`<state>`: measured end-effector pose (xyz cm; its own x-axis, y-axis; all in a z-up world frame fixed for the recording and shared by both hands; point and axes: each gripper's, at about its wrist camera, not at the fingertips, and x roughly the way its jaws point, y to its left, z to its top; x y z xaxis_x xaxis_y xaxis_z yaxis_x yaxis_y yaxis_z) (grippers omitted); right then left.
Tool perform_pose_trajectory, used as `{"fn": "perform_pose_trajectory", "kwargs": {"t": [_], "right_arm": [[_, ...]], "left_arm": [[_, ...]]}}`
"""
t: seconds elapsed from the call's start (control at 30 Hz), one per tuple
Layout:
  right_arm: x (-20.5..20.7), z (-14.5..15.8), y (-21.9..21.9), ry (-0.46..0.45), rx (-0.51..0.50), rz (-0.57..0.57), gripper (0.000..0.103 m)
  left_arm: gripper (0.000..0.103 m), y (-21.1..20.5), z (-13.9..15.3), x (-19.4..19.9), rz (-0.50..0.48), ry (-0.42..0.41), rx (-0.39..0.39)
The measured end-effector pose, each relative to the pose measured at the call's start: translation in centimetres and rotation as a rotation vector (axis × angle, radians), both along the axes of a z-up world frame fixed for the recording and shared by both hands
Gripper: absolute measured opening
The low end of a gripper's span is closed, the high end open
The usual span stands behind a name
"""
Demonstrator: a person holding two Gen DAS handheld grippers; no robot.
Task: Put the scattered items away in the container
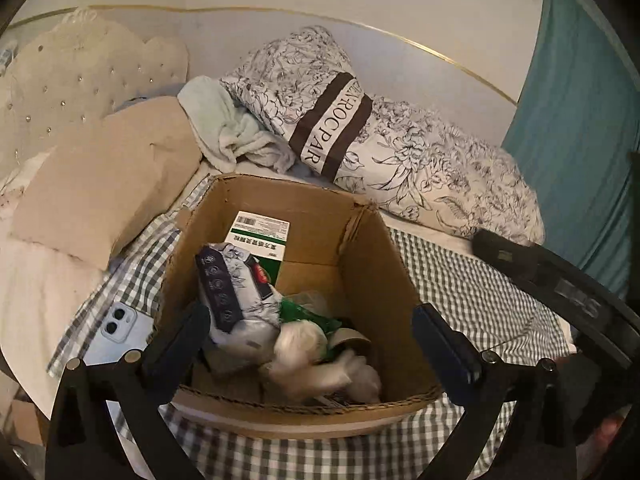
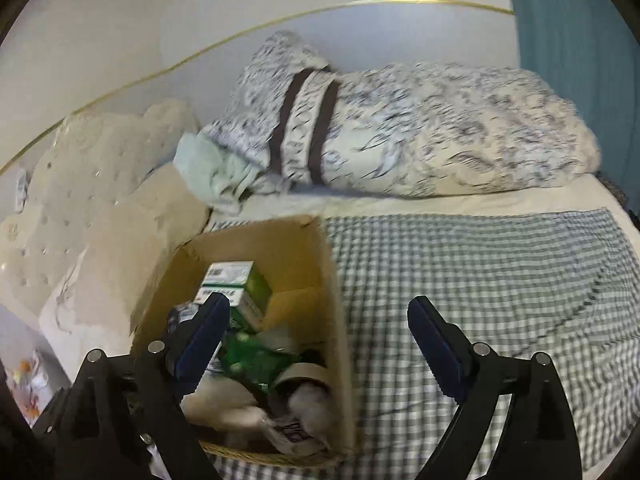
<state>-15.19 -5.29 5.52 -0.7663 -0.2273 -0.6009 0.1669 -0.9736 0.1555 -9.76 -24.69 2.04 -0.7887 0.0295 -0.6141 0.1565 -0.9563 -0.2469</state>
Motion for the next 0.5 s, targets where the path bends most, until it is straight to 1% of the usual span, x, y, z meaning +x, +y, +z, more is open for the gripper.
{"fn": "perform_pose_trajectory", "kwargs": {"t": [0.1,0.13,0.2,0.3,0.4,0.5], "right_arm": [[2.8,0.4,2.6,0.072,0.107,-0.088,0.093],[3.7,0.1,3.7,0.087,0.148,-0.121,0.093],[5.3,-0.6,5.7,0.092,0.192,-0.168,0.095],[6.6,-2.1,8.6,0.055,0.197,-0.215,0.096],[7.2,-3.3,10.5,0.017,0.193,-0.237,0.097],[7.6,-4.0,11.6,-0.01,0.188,-0.237,0.098]], "left_arm": [[0.103,2.2,-0.3,0.6,-0.014,0.02,-0.08],[0.103,3.0,-0.4,0.8,-0.02,0.035,-0.1],[0.103,4.5,-0.9,1.2,-0.034,0.057,-0.125],[0.103,6.4,-1.8,1.1,-0.064,0.015,-0.129],[0.103,8.0,-2.2,1.4,-0.068,0.007,-0.148],[0.103,9.0,-2.1,1.7,-0.067,-0.003,-0.148]]}}
